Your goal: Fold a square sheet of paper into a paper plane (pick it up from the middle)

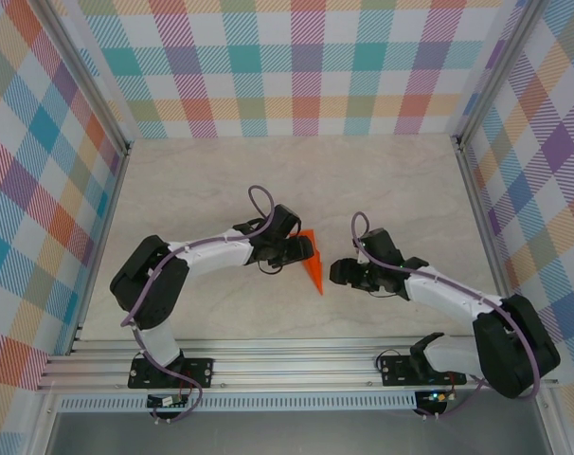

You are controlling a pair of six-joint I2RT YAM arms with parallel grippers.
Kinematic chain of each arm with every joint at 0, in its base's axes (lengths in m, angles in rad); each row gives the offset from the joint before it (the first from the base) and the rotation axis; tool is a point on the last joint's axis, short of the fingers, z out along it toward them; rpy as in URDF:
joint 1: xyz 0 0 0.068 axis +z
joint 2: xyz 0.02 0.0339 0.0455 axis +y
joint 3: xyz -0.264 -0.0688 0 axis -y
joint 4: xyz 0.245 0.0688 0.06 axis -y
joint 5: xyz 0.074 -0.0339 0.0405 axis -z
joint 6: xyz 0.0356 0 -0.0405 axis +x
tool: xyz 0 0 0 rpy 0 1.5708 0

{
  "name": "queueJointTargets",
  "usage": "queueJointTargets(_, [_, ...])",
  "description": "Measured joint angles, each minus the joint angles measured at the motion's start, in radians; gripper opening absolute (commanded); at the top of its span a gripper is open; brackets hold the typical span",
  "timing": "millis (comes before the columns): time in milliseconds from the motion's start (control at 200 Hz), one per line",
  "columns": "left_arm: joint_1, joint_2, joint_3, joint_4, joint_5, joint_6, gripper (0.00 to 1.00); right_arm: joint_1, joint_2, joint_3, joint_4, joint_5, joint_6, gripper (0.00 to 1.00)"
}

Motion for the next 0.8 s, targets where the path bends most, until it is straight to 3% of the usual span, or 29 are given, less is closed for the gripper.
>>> queueJointTargets(390, [0.000,0.002,0.016,-0.001,-0.039,-0.002,0.61,0.034,0.104,0.032,0.103,-0.237,-0.021,0.24])
queueJointTargets(805, [0.042,-0.088,-0.033,0.000,-0.097,-0.049,0.59,0.102,0.343,0.226,0.123,-0.248,-0.039,0.22])
